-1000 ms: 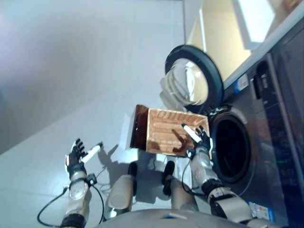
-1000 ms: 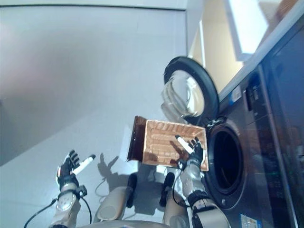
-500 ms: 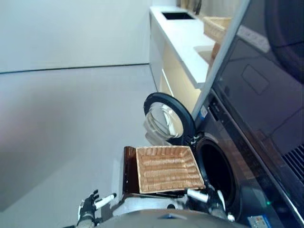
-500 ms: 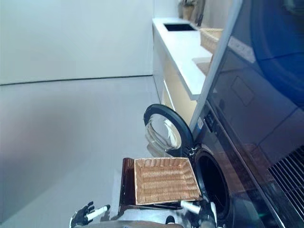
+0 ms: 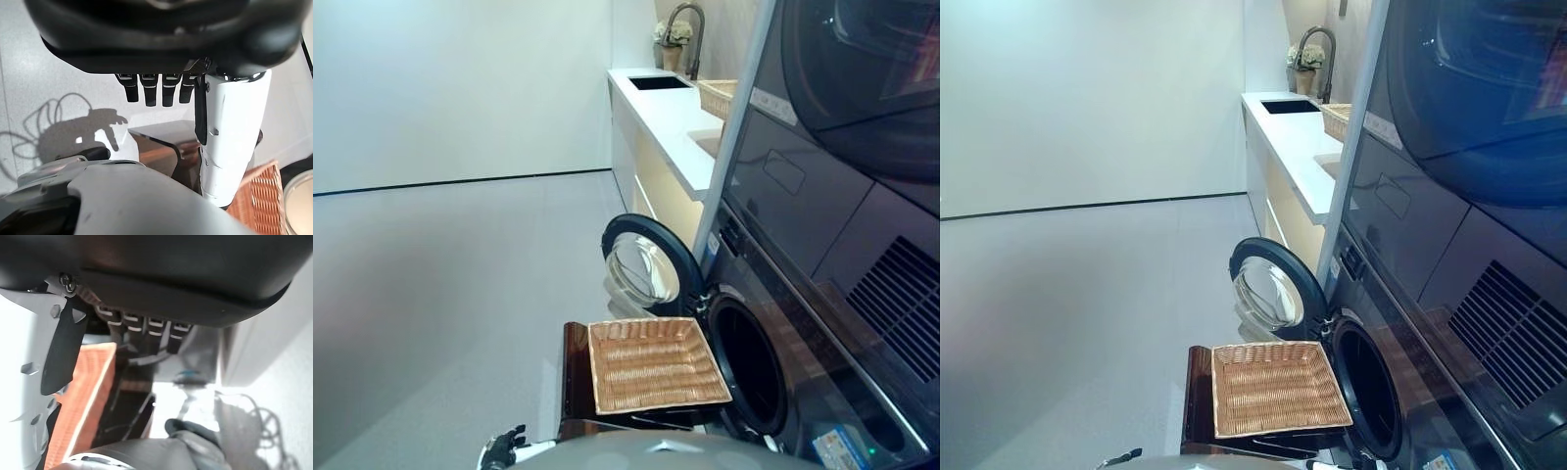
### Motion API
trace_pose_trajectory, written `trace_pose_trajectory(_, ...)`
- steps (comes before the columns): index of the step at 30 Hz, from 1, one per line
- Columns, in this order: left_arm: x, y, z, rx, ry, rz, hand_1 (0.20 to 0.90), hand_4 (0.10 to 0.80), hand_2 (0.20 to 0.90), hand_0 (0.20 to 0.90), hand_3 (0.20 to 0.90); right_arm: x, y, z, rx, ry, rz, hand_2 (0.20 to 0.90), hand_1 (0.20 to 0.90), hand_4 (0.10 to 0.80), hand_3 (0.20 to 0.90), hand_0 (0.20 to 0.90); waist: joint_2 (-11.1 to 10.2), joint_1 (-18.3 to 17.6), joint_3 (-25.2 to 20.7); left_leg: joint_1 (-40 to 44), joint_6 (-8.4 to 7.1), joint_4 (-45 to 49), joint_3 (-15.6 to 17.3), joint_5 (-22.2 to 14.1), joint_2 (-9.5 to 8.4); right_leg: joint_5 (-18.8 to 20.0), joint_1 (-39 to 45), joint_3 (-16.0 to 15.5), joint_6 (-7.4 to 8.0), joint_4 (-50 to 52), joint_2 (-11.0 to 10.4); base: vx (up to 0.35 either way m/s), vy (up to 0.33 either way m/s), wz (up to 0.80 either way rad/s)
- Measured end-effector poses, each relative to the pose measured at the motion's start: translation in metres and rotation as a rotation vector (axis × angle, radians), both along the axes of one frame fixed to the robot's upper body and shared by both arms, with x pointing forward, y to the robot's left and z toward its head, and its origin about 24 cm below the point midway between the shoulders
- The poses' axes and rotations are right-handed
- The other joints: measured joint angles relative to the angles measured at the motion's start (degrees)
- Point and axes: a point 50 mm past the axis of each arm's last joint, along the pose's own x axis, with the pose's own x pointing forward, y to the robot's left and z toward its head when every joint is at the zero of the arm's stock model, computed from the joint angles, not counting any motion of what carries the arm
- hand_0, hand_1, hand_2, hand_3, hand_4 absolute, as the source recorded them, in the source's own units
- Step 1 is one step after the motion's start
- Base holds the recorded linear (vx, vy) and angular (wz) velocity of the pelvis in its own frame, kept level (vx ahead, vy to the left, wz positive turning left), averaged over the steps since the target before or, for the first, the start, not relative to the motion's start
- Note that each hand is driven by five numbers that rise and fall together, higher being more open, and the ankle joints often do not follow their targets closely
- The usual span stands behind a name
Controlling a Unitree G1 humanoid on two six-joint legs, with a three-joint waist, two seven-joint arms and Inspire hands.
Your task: Pick up the clothes and place them into the washing machine
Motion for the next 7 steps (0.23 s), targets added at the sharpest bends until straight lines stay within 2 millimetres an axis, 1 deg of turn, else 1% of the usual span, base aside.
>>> trace_pose_trajectory(1,-0.0003,-0.0011,-0.0003,-0.005,0.004,-0.007,0.9,0.8,0.9,0.9,0.9,0.0028,-0.0007,0.0001,-0.001,0.0,0.0,0.9,0.9,0.8,0.9,0.9,0.2,0.0,0.0,0.0,-0.05,0.0,0.0,0.0,0.07,0.0,0.0,0.0,0.02,-0.1,0.1,0.005,-0.016,-0.11)
trace_pose_trajectory(3,-0.0019,-0.0016,-0.0008,-0.004,0.021,-0.029,0.9,0.8,0.9,0.9,0.9,0.0001,-0.0011,0.0,-0.002,0.008,-0.002,0.9,0.9,0.8,0.9,0.9,0.7,-0.2,-0.3,-0.1,-0.06,0.0,0.2,0.1,0.06,0.0,0.1,0.0,0.03,-0.1,0.0,0.001,-0.023,-0.09)
trace_pose_trajectory(7,-0.0024,-0.0015,-0.0008,-0.002,0.027,-0.037,0.9,0.8,0.9,0.9,0.9,-0.0017,-0.0018,-0.0002,0.002,0.016,-0.012,0.9,0.9,0.8,0.9,0.9,0.7,-0.2,-1.2,0.0,-0.06,-0.1,0.2,0.1,0.07,0.0,0.1,0.0,0.03,0.0,0.0,0.0,-0.012,-0.02)
